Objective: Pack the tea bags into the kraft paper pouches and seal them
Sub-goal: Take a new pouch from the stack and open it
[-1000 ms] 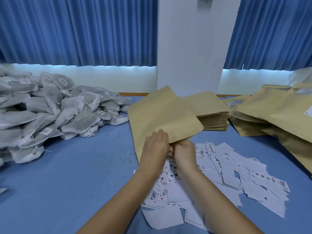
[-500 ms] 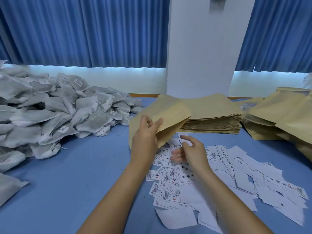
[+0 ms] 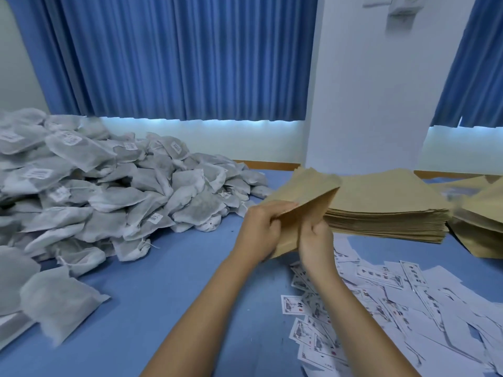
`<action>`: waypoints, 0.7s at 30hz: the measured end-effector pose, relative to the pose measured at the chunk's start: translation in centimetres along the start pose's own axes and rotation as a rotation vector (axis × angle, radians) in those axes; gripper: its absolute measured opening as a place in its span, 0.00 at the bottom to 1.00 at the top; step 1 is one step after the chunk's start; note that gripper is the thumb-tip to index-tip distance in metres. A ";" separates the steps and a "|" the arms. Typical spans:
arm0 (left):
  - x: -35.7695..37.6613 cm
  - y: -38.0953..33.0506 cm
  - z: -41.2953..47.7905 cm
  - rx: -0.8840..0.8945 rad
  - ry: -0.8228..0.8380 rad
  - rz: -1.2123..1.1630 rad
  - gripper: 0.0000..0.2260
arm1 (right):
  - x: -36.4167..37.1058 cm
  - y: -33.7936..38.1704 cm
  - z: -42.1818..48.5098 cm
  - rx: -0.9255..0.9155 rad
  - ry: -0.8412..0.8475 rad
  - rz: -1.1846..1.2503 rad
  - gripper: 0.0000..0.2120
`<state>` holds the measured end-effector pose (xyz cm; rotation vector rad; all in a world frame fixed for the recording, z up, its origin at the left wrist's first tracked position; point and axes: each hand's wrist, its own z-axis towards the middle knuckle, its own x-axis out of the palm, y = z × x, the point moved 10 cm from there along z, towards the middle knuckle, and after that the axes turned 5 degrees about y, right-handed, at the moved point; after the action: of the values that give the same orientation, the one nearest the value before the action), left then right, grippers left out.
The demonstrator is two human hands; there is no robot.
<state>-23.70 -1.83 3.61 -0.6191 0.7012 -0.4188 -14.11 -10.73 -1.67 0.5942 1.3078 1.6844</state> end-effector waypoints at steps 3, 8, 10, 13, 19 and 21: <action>-2.9 4.2 1.3 -0.233 -0.003 -0.408 0.23 | 1.1 -1.1 0.7 0.019 0.011 -0.159 0.13; -7.8 12.1 3.7 -0.429 0.042 -0.115 0.25 | -1.4 -3.1 1.0 0.166 -0.159 -0.121 0.17; -12.4 15.3 4.8 -0.522 -0.039 0.653 0.35 | -2.1 -3.1 1.1 0.153 -0.214 -0.072 0.18; -11.6 21.1 4.8 -0.626 0.298 0.890 0.41 | -1.8 -3.2 1.1 0.150 -0.234 -0.035 0.17; -7.5 22.8 4.3 -0.604 0.330 1.171 0.27 | -1.7 -3.8 1.2 0.198 -0.249 0.011 0.17; -6.2 22.1 3.4 -0.548 0.281 1.081 0.24 | -2.0 -3.9 1.1 0.212 -0.260 0.026 0.18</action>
<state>-22.29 19.30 -5.90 -0.6000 1.3171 0.7283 -10.86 -11.77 -4.61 0.9255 1.2996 1.4418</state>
